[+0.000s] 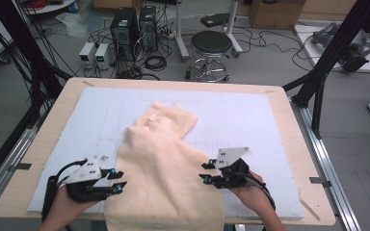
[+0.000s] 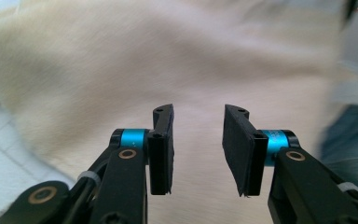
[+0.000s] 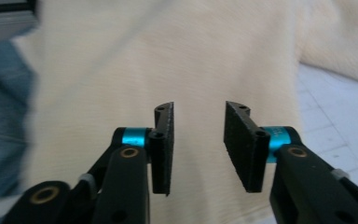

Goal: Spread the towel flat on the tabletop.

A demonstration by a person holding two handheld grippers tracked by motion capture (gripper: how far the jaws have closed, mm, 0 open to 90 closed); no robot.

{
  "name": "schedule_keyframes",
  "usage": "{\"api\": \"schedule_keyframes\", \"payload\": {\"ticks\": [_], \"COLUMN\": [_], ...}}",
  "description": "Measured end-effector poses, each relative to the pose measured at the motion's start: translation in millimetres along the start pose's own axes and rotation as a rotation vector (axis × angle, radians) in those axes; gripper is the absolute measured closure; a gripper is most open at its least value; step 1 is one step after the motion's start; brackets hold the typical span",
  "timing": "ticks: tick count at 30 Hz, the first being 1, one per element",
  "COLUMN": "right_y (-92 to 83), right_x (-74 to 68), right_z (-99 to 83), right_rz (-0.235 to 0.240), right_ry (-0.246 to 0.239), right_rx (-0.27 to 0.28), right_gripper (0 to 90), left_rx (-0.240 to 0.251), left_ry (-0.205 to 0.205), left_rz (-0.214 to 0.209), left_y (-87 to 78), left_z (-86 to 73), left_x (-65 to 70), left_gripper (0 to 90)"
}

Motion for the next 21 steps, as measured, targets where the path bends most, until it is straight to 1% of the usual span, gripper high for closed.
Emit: {"api": "schedule_keyframes", "payload": {"ticks": [1,2,3,4,5,6,7,8,9,10,11,12,13,14,15,16,17,18,19,21], "right_y": [10.1,17.5,23.8,35.3,39.4,39.4,39.3,38.8,38.1,37.2,36.4,31.5,31.5,27.2,22.3,17.9,4.2,4.2,-1.9,-13.0], "right_x": [9.3,14.4,17.5,19.7,19.1,19.1,19.2,19.4,19.1,17.3,15.6,10.6,10.6,6.9,3.0,-1.1,-14.1,-14.1,-20.3,-32.8], "right_z": [-4.0,-6.3,-9.3,-15.0,-17.6,-17.6,-18.0,-19.1,-20.1,-21.0,-21.7,-20.9,-20.9,-19.8,-18.1,-16.9,-13.7,-13.7,-12.4,-10.9], "right_rz": [0.004,0.009,0.006,0.025,0.033,0.033,0.051,0.057,0.062,0.069,0.069,0.079,0.079,0.084,0.081,0.086,0.086,0.086,0.09,0.089], "right_ry": [0.023,0.028,0.021,0.025,0.023,0.023,0.042,0.059,0.061,0.058,0.052,0.05,0.05,0.048,0.038,0.034,0.009,0.009,-0.002,-0.002], "right_rx": [-0.032,-0.047,-0.08,-0.134,-0.152,-0.152,-0.129,-0.121,-0.109,-0.098,-0.094,-0.095,-0.095,-0.087,-0.073,-0.067,-0.043,-0.043,-0.027,0.002], "right_gripper": [59.1,57.9,57.9,59.5,61.8,61.8,67.1,73.2,80.6,83.9,84.8,85.4,85.4,85.4,85.4,85.4,85.3,85.3,85.4,85.2], "left_rx": [-0.008,-0.024,-0.04,-0.056,-0.075,-0.095,-0.117,-0.147,-0.116,-0.116,-0.128,-0.137,-0.141,-0.129,-0.124,-0.104,-0.085,-0.07,-0.059,-0.052], "left_ry": [-0.004,0.001,-0.009,-0.013,-0.014,-0.021,-0.02,-0.007,0.016,0.01,0.012,0.009,0.012,0.011,0.019,0.021,0.024,0.028,0.031,0.029], "left_rz": [-0.002,0.007,0.006,0.0,-0.006,-0.017,-0.04,-0.058,-0.039,-0.041,-0.048,-0.047,-0.055,-0.062,-0.065,-0.073,-0.077,-0.079,-0.083,-0.103], "left_y": [6.9,12.8,18.7,24.2,29.0,34.0,39.1,44.0,44.8,44.9,43.5,41.6,38.3,34.0,29.2,19.8,11.2,2.0,-7.0,-23.3], "left_z": [0.2,-0.1,-0.6,-1.4,-3.1,-5.6,-8.8,-13.2,-14.1,-14.3,-13.7,-13.5,-13.6,-13.7,-13.7,-13.2,-12.7,-12.5,-12.9,-15.5], "left_x": [-6.8,-12.7,-17.3,-21.1,-23.1,-23.3,-22.1,-19.0,-16.0,-14.2,-12.9,-10.7,-8.0,-3.8,-1.0,5.1,10.6,17.1,23.8,39.2], "left_gripper": [60.7,59.8,59.4,58.6,59.3,59.3,62.3,69.2,74.3,79.7,83.0,86.3,86.3,86.6,86.8,86.8,86.9,86.9,86.9,86.9]}}
Point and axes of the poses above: each handheld gripper's, and its own axes: y roughly forward along the jaws, z roughly out of its top, x roughly to its right, the point moved 5 cm from there along y, roughly forward along the jaws, and after that the axes turned 2 degrees about -z, right-handed, at the moved point
